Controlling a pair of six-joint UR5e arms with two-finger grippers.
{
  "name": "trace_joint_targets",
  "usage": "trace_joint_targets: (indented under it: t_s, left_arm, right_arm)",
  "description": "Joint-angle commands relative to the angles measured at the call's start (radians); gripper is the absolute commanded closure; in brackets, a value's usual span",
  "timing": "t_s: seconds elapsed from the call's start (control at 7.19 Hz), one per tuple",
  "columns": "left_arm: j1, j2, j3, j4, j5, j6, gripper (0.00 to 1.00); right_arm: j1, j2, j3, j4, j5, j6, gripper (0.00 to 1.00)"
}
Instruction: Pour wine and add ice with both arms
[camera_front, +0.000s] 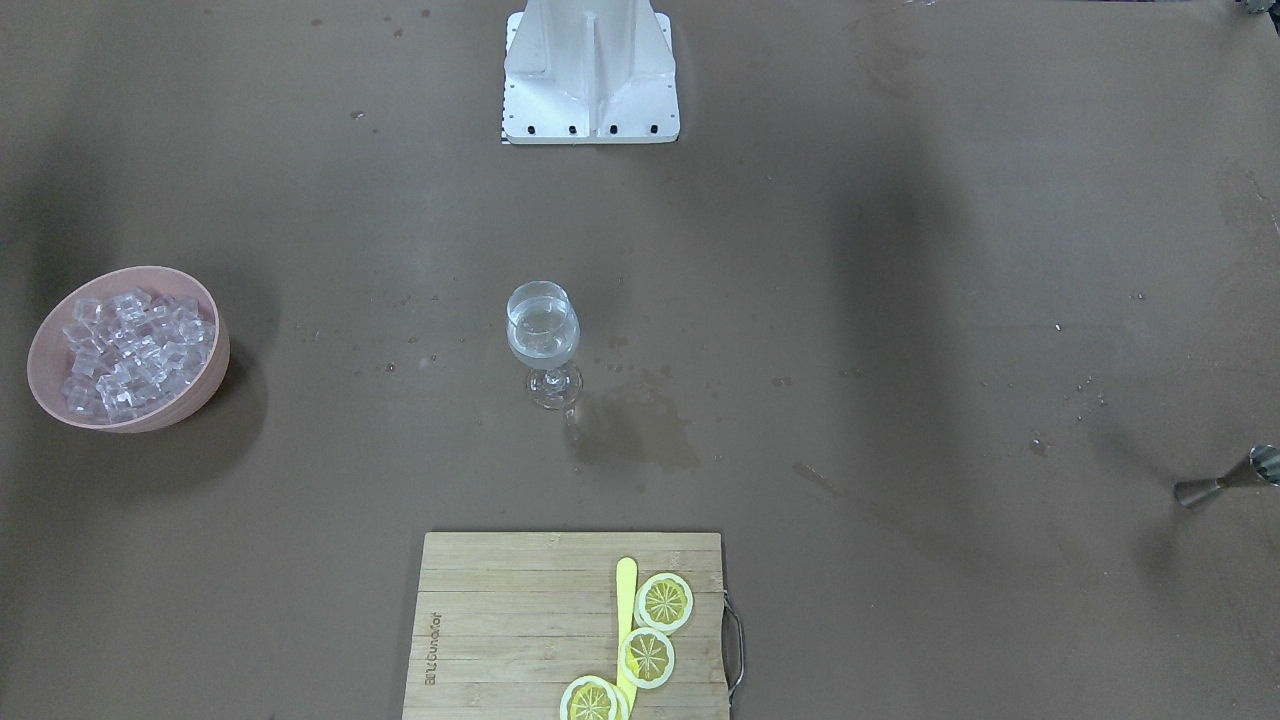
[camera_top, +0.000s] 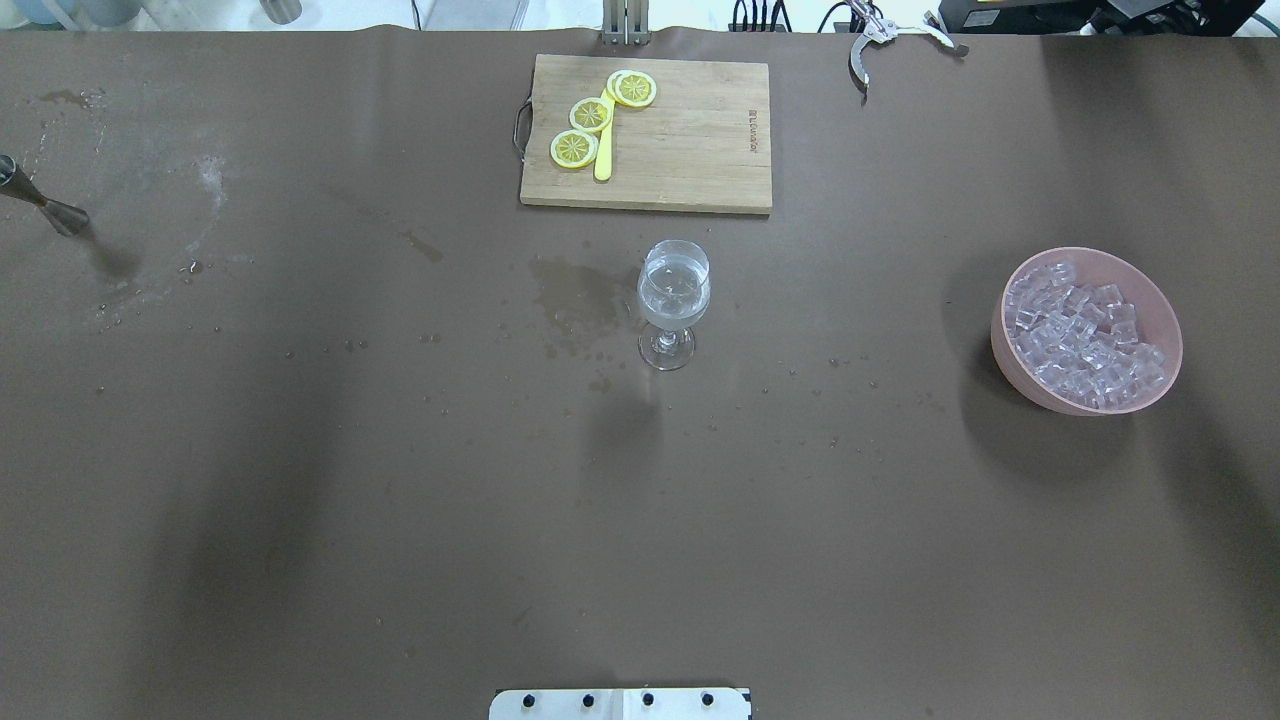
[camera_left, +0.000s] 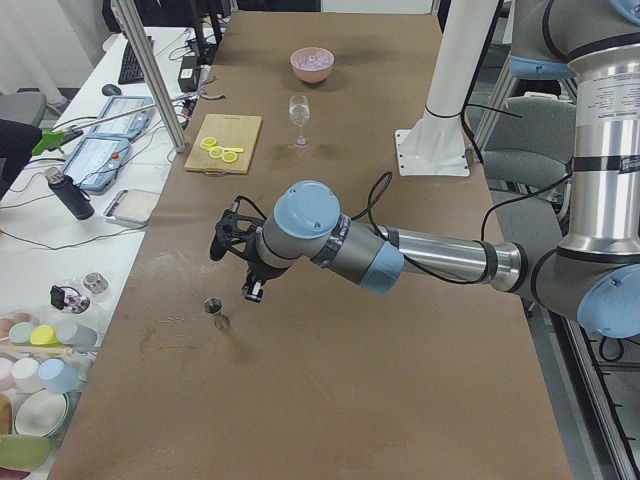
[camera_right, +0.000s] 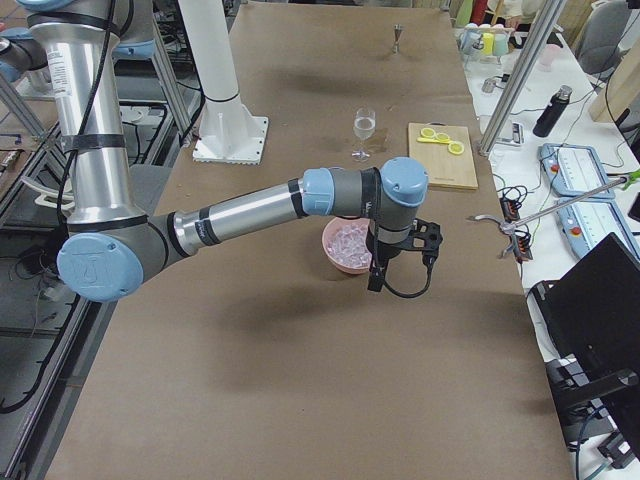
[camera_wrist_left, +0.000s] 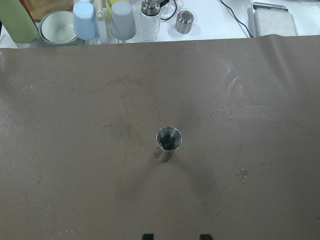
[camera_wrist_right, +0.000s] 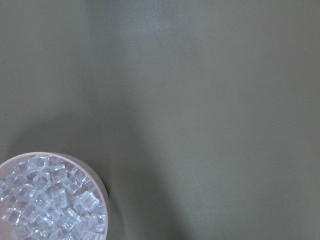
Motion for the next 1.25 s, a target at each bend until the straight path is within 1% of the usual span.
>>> trace_joint_targets:
  t_s: [0.0,0.14,0.28,0.42,0.56,0.7,0.83,0.97,1.11]
  left_arm:
    - [0.115,0.003,0.144,-0.406,0.149,-0.265,0.56]
    - [0.217,0.0,0.198,-0.558,0.265,-0.378,0.56]
    - [0.281,-0.007,0.261,-0.675,0.335,-0.43,0.56]
    - [0.33,-0.01,0.329,-0.79,0.416,-0.436,0.56]
    - [0.378,-0.021,0.381,-0.861,0.505,-0.444,0.54]
    - [0.417,-0.044,0.409,-0.873,0.562,-0.45,0.54]
    - [0.489,-0.05,0.423,-0.911,0.663,-0.471,0.53]
    - [0.564,-0.085,0.485,-0.981,0.758,-0.472,0.52]
    - [0.597,-0.107,0.543,-1.039,0.798,-0.472,0.5]
  right_arm:
    - [-0.067,-0.044,0.006,0.168,-0.031,0.16,0.0]
    - [-0.088,-0.041,0.009,0.17,-0.027,0.203,0.0]
    - [-0.114,-0.03,0.019,0.17,-0.03,0.287,0.0]
    - [-0.151,-0.024,0.036,0.17,-0.028,0.353,0.0]
    - [-0.193,-0.02,0.055,0.171,-0.025,0.431,0.0]
    - [-0.222,-0.019,0.094,0.17,-0.02,0.468,0.0]
    - [-0.253,-0.021,0.117,0.17,-0.023,0.491,0.0]
    - [-0.301,-0.023,0.119,0.17,-0.033,0.495,0.0]
    - [-0.337,-0.026,0.122,0.171,-0.036,0.53,0.0]
